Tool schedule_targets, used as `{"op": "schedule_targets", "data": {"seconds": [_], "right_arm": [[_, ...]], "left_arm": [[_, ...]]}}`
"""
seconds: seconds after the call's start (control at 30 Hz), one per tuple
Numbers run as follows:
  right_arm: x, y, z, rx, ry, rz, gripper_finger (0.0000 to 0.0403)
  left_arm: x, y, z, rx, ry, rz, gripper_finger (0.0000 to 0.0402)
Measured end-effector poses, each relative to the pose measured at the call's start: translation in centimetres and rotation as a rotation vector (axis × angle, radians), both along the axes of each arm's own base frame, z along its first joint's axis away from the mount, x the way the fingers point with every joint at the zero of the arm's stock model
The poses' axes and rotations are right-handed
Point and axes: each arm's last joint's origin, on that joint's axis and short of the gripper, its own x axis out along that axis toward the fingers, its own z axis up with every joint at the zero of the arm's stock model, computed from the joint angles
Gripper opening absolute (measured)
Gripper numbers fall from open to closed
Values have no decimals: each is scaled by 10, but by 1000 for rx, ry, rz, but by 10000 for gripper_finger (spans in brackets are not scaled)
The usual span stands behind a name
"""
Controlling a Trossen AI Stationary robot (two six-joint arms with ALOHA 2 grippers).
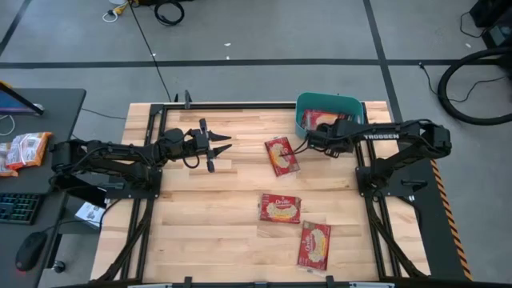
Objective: Sort popcorn bags into baskets
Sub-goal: Put the popcorn bag into the blue bin
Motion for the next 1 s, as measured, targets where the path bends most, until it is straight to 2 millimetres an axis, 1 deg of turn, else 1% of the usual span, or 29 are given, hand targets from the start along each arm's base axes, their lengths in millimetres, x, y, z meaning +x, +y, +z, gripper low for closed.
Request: {"op": "schedule_targets", "data": {"seconds": [0.17,0.27,0.4,0.57,0.7,0.8,0.87,1.0], "right_arm": [[-4,-8,0,-16,-32,-78,177],[-4,-10,1,-1,-54,-103,177],[7,-5,11,41,-142,-89,177],[29,11,32,94,-302,-6,177],[50,29,38,250,-472,112,177],[64,44,35,363,-602,212,176],[73,53,29,402,-669,267,176],[92,66,11,444,-682,323,176]], "left_arm": [[0,0,0,0,0,0,121],[0,0,0,0,0,0,121],[0,0,0,1,0,0,121],[0,0,0,1,0,-1,121],[0,0,0,1,0,-1,121],[0,0,0,1,0,0,121],[0,0,0,0,3,-1,121],[0,0,0,-15,-3,-1,121]]}}
